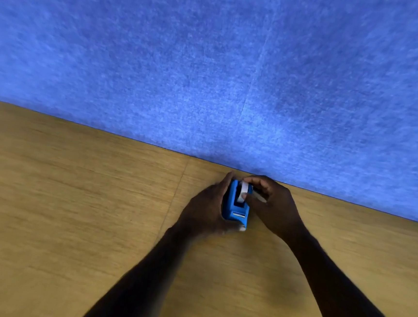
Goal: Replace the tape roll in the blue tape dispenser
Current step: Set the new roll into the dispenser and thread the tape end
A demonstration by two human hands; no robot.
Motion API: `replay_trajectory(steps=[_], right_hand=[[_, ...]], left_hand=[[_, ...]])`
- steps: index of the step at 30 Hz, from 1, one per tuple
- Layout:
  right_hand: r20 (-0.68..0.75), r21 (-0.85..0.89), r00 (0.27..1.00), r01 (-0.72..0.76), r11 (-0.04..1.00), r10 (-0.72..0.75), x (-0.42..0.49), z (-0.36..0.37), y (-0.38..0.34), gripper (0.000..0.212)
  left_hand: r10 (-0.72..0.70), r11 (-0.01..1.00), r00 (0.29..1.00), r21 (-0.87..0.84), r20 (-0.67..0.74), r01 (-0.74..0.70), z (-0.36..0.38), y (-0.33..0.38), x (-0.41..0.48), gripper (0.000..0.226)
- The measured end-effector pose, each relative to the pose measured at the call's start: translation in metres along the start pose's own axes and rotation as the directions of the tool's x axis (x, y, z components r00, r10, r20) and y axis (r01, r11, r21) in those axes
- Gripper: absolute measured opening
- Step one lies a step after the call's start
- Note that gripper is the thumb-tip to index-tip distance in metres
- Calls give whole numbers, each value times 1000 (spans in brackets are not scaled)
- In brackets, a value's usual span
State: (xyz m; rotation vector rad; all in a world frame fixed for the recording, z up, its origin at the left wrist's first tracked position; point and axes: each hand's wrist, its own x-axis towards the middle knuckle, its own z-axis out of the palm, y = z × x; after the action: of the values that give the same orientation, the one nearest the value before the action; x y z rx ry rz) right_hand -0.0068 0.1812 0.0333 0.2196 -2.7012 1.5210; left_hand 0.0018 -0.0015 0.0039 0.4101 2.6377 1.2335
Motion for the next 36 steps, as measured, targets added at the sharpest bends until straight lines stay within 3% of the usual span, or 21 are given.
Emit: replay_trajectory(steps=[3, 14, 25, 30, 36], right_hand=[[-36, -17, 999, 14, 1000, -15, -2, 0, -1, 20], [-159, -77, 984, 62, 995, -74, -2, 5, 2, 13], [-176, -155, 971, 135, 979, -161, 5, 3, -1, 10], [-179, -230, 967, 138, 963, -182, 6, 6, -4, 8], [-154, -285, 968, 151, 946, -201, 3, 4, -6, 7]], left_hand=[[-3, 998, 1000, -57, -8, 3, -1, 2, -1, 120], [47, 993, 987, -101, -151, -62, 0, 4, 0, 59], [9, 979, 982, -199, -190, -48, 3, 6, 6, 55], [53, 982, 973, -165, -223, -91, 3, 7, 6, 50], [45, 977, 985, -196, -167, -77, 1, 11, 9, 57]])
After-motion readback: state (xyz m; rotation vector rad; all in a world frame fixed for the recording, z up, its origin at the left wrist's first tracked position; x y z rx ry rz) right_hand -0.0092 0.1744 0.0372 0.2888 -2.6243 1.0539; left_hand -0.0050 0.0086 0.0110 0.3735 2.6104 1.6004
